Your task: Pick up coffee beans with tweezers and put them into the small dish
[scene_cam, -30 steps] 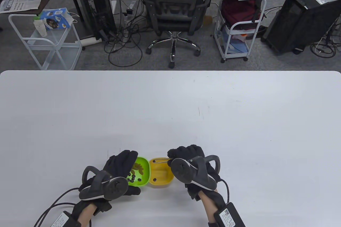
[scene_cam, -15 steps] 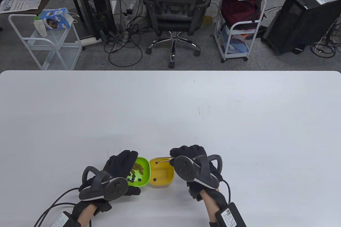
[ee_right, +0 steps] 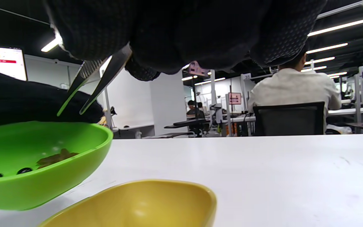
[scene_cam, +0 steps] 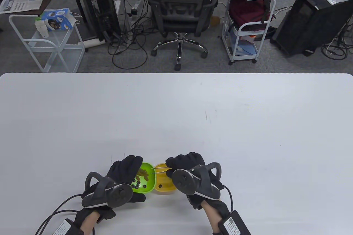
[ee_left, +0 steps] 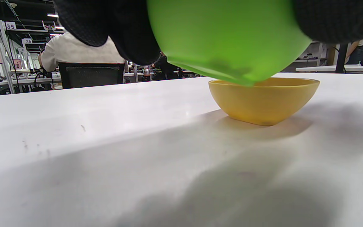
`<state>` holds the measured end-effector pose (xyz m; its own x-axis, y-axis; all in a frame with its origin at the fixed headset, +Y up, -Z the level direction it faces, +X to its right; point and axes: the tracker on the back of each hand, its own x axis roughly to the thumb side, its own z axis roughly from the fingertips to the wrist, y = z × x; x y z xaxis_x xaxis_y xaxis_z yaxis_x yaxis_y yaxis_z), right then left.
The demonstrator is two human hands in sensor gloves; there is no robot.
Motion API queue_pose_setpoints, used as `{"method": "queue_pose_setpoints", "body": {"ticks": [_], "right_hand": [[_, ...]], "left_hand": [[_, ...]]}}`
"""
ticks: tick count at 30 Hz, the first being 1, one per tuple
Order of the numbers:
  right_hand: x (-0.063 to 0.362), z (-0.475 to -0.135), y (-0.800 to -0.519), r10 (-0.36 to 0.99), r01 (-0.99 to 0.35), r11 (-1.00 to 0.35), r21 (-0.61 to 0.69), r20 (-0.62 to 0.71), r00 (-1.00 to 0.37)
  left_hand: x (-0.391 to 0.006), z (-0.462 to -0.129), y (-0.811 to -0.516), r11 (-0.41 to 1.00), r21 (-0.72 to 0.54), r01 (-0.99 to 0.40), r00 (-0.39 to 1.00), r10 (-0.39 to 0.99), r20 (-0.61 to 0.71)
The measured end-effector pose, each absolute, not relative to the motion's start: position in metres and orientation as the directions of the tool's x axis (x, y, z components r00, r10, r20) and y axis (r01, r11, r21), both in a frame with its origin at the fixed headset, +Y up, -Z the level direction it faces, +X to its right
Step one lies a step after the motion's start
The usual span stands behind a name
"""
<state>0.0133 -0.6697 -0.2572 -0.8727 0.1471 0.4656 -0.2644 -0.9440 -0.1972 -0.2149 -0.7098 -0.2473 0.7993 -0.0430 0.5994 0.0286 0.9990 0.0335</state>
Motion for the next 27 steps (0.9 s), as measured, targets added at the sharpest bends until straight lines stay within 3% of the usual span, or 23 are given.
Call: {"method": "queue_pose_setpoints", "body": {"ticks": [12,27], "right_hand": [[-0.014,-0.25,-0.683,0.044,-0.168,-0.968,-0.188,0.529,-0.847],[-0.021,-0.249,-0.685,0.014,-0.135,-0.974,-0.182,0.544,-0.839]], "left_hand": [[-0.215,-0.247,-0.71,0.999,0.039,0.027,0.799,-0.045,0.599],[-0.214,-0.247,-0.709,0.998,0.049,0.028,0.798,-0.052,0.6]]}}
